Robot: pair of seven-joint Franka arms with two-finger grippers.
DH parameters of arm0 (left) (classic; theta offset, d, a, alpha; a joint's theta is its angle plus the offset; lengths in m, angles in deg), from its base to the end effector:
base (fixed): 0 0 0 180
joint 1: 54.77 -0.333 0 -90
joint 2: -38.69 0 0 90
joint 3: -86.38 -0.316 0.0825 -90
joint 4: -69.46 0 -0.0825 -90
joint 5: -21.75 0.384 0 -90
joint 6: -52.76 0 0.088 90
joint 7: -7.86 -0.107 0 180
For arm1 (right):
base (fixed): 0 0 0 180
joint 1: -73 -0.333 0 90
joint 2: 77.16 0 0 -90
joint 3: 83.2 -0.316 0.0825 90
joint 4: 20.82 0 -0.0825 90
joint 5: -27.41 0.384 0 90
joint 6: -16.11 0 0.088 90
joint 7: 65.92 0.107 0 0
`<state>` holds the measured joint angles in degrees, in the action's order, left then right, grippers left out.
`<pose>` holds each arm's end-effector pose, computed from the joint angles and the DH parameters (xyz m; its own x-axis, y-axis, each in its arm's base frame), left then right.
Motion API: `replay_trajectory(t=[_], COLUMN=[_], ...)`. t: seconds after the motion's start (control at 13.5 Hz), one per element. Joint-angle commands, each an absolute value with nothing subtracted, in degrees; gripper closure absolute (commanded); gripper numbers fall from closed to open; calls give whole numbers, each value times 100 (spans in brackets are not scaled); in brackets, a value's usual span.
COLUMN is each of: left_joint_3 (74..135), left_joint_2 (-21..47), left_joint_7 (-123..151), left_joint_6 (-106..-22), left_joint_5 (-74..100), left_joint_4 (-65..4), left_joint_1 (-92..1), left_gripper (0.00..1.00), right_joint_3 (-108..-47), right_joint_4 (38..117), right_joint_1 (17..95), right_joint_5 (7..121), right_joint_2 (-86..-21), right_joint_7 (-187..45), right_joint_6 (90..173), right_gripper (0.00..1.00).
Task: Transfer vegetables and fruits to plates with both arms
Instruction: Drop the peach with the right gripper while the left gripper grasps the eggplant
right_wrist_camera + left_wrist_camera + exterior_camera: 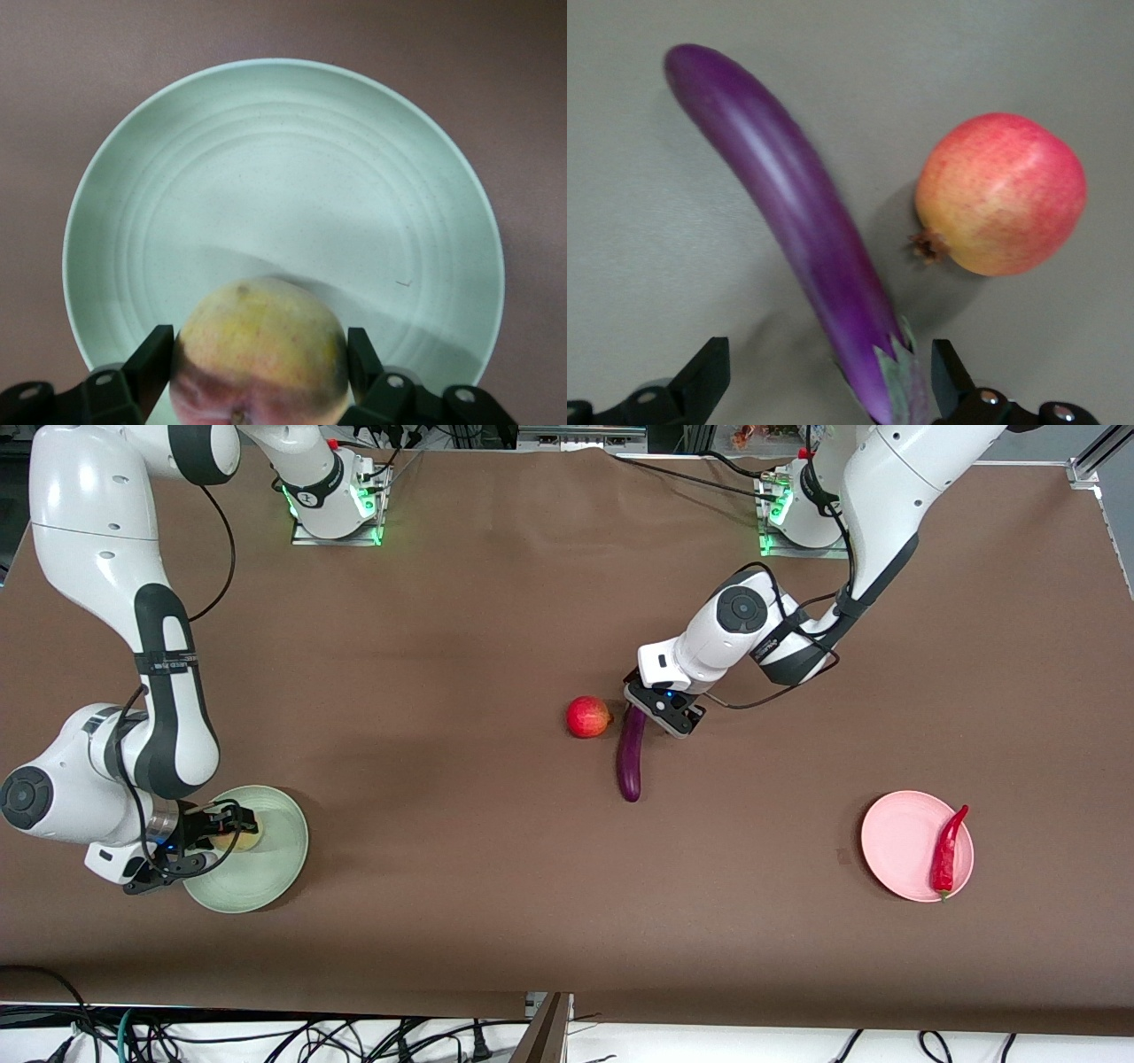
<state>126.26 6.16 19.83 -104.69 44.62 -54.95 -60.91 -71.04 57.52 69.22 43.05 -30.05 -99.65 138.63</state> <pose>0.4687 -0.3333 0.2041 0.8041 -0.5693 0.1709 -0.5935 -0.7851 0.1773 0.7302 -0.0627 0.2298 0.9376 0.3475 0.0114 0.3473 -0.9346 -0.0767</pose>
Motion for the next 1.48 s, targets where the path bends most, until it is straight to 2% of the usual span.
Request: replay_trajectory(t=[0.0, 0.15, 0.22, 0.3, 0.45, 0.52, 0.59, 0.67, 0.74, 0.82, 1.04, 1.19, 1.41], left_joint_3=[12585, 12576, 12532, 12454, 12383, 12348, 12339, 12339, 12339, 12347, 12374, 12540, 12698], left_joint_2=[714, 600, 582, 529, 345, 283, 248, 187, 212, 247, 702, 1072, 1337], left_joint_7=[2078, 2078, 2078, 2078, 2296, 2489, 2674, 2789, 2816, 2807, 2772, 2763, 2763], left_joint_6=[-10527, -10579, -10588, -10588, -10597, -10597, -10597, -10597, -10588, -10588, -10439, -9984, -9841], left_joint_5=[4627, 4636, 4749, 5080, 5618, 5777, 5883, 6014, 6068, 6077, 6086, 6077, 5989], left_joint_4=[-5569, -5534, -5525, -5499, -5420, -5394, -5367, -5315, -5306, -5306, -5332, -5306, -5288], left_joint_1=[-5925, -5873, -5820, -5793, -5811, -5793, -5776, -5758, -5793, -5845, -6161, -6582, -7372], left_gripper=[0, 0, 4, 14, 46, 57, 62, 75, 96, 100, 100, 100, 100], right_joint_3=[-7195, -7213, -7213, -7222, -7222, -7213, -7213, -7213, -7213, -7222, -7292, -7449, -7714], right_joint_4=[5714, 5679, 5626, 5573, 5459, 5459, 5467, 5485, 5485, 5485, 5520, 5520, 5529], right_joint_1=[6983, 6878, 6826, 6773, 6545, 6396, 6255, 6123, 6000, 5886, 5517, 5393, 5087], right_joint_5=[4437, 4437, 4437, 4437, 4437, 4437, 4437, 4437, 4437, 4437, 4437, 4446, 4437], right_joint_2=[-3102, -3234, -3304, -3339, -3427, -3453, -3497, -3550, -3550, -3568, -3603, -3603, -3586], right_joint_7=[-10099, -10064, -10055, -10029, -9452, -9083, -8801, -8528, -8230, -7887, -7086, -6507, -5654], right_joint_6=[13811, 13618, 13487, 13346, 13056, 13011, 13002, 12967, 12871, 12774, 12747, 12747, 12826], right_gripper=[0, 0, 0, 0, 0, 0, 0, 0, 0, 0, 0, 0, 0])
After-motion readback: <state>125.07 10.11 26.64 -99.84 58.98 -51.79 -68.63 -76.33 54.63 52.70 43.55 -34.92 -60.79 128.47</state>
